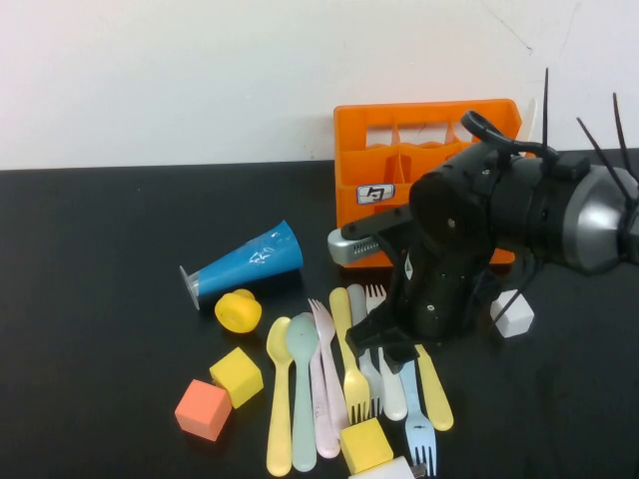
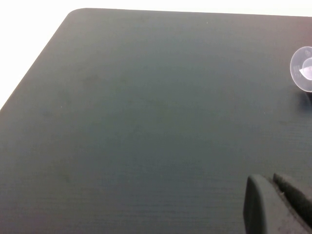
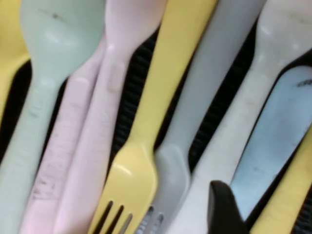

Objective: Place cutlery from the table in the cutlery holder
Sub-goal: Pick up the fork

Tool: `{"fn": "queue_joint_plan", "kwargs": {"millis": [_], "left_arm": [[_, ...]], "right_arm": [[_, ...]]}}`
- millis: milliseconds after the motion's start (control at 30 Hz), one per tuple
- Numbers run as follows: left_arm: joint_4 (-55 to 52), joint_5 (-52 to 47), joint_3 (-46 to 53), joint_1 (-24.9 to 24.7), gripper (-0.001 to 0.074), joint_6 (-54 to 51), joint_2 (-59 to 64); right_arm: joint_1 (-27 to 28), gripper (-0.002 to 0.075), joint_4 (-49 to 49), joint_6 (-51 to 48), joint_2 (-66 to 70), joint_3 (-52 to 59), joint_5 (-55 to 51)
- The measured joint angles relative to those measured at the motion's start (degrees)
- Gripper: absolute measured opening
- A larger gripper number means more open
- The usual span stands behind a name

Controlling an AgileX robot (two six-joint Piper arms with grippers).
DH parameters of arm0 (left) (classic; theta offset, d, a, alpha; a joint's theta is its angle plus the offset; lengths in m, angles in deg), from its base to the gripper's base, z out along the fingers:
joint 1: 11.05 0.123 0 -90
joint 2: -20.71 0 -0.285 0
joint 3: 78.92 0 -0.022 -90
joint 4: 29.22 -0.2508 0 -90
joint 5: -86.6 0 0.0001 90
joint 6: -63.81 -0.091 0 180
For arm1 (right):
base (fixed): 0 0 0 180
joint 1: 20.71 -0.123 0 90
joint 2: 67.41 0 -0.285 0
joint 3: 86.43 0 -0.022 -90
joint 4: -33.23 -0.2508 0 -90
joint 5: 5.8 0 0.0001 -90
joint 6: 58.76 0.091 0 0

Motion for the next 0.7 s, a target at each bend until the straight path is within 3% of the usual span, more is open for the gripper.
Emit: {"fn": "queue_joint_plan", "kwargs": {"millis": [700], "left_arm": [[0.0, 0.0, 0.0, 0.0, -0.0001, -0.1, 0.0]], "right_arm": [[-1.2, 0.0317, -1.6, -3.0, 3.9, -1.0, -1.2]]}}
